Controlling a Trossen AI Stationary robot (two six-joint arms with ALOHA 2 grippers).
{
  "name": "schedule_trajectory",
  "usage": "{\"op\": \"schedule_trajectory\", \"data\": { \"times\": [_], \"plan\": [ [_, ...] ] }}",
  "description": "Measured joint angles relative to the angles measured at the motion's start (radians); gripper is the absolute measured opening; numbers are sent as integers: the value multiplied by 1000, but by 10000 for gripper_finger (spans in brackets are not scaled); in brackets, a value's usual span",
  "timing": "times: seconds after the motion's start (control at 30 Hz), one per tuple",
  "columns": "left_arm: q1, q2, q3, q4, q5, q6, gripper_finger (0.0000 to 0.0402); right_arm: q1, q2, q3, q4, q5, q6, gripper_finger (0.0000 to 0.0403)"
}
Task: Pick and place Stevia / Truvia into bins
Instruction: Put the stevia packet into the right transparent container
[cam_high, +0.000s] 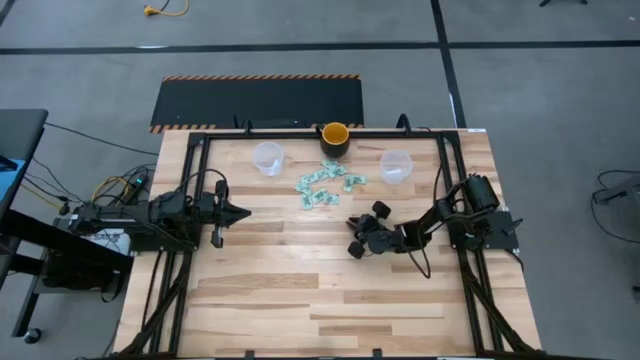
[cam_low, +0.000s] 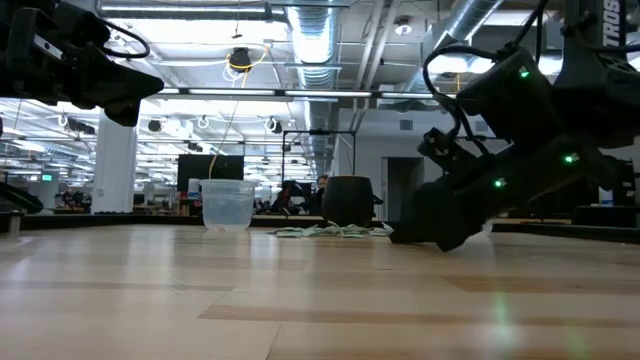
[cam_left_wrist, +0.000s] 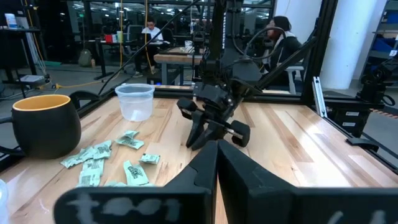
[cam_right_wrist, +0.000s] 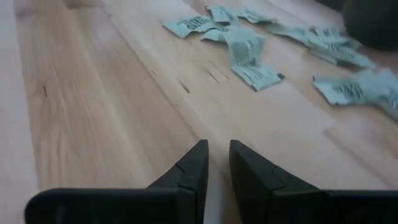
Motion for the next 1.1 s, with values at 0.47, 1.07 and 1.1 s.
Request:
{"op": "schedule_trajectory", "data": {
  "times": [0.47, 1.07, 1.1],
  "plan": [
    [0, 0, 0, 0, 0, 0, 0, -106, 0, 48, 3, -190, -226, 61],
    [0, 0, 0, 0, 0, 0, 0, -173, 0, 90, -46, -241, -357, 63],
    [0, 0, 0, 0, 0, 0, 0, -174, 0, 90, -46, -240, -359, 66]
  ]
}}
